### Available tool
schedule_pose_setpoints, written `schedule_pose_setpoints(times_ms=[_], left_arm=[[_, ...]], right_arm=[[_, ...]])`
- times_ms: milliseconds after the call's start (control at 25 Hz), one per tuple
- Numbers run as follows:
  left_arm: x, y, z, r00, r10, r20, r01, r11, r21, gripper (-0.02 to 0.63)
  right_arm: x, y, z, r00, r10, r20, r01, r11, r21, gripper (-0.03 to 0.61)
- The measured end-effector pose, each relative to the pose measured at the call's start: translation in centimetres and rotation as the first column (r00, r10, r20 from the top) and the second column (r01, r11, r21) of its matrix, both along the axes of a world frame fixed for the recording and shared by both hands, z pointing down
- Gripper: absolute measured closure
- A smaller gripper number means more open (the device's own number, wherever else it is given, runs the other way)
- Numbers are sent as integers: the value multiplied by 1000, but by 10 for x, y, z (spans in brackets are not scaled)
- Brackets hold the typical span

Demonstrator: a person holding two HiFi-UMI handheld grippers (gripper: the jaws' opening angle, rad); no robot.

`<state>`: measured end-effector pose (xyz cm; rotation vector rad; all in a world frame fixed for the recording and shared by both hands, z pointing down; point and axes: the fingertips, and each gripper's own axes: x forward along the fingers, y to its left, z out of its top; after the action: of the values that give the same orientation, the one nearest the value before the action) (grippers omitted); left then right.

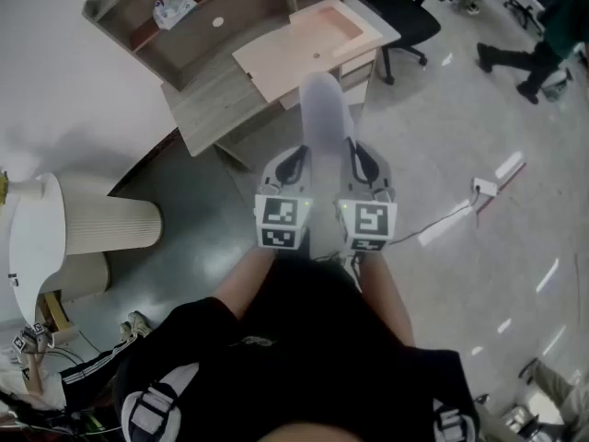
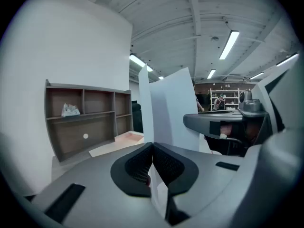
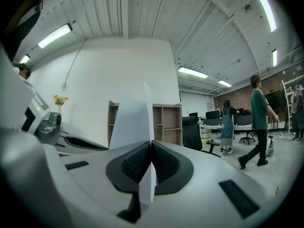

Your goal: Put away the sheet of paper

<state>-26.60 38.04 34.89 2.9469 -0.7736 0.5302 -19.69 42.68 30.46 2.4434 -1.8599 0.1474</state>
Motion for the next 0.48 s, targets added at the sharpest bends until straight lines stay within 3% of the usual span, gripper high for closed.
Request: schedule_pose_setpoints(times_ms=[480], left_arm=[[2,-10,-9,1000,-12,-29,13,1000,28,568]], right_arm=[[-2,-12,-4,1000,-20,-9,20,1000,20,561]])
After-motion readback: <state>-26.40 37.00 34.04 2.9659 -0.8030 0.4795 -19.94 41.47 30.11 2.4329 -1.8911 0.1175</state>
